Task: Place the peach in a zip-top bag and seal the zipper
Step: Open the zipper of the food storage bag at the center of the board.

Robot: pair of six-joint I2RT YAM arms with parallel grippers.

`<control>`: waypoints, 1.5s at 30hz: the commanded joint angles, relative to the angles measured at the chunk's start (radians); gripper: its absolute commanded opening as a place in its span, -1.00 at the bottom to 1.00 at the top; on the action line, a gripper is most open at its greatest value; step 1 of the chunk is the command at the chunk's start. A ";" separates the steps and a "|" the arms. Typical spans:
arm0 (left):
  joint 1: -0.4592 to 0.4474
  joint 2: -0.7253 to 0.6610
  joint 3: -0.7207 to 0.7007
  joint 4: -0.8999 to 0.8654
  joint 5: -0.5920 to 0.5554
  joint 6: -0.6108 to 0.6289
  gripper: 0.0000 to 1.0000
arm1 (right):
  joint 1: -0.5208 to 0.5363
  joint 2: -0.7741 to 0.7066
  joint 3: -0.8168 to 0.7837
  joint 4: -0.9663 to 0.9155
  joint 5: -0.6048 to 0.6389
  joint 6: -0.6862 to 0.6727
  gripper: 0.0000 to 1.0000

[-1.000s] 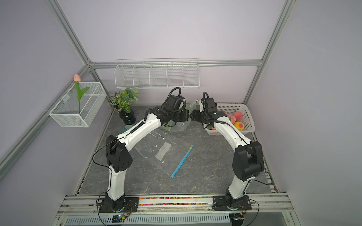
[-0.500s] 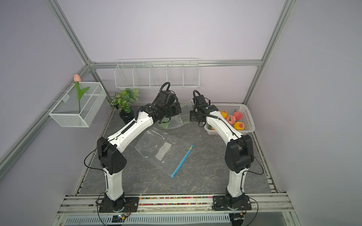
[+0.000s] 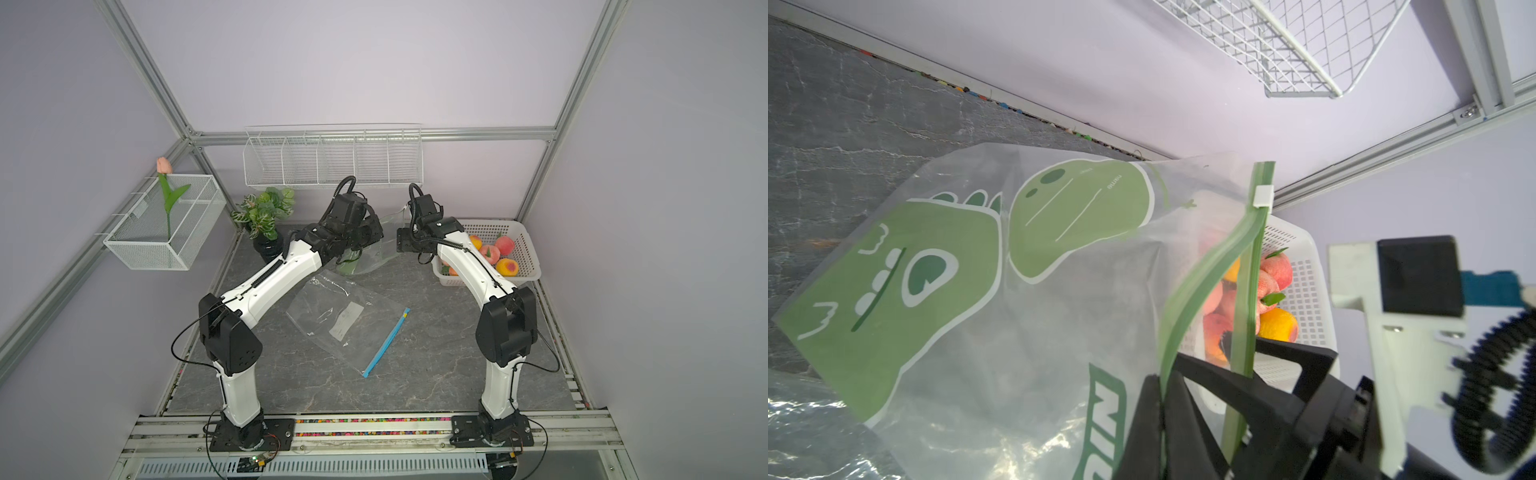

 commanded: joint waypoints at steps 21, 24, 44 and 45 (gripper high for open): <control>-0.002 -0.063 -0.057 0.027 -0.174 -0.041 -1.00 | 0.005 -0.003 -0.099 -0.009 0.050 0.032 0.46; -0.003 -0.055 -0.058 0.038 -0.144 -0.039 -1.00 | 0.002 -0.017 -0.103 0.016 0.000 0.033 0.46; -0.012 -0.030 -0.054 0.029 -0.086 0.002 -1.00 | -0.127 -0.333 -0.380 0.360 -0.228 0.120 0.61; -0.012 -0.031 -0.054 0.029 -0.085 0.004 -1.00 | -0.134 -0.341 -0.387 0.332 -0.174 0.119 0.62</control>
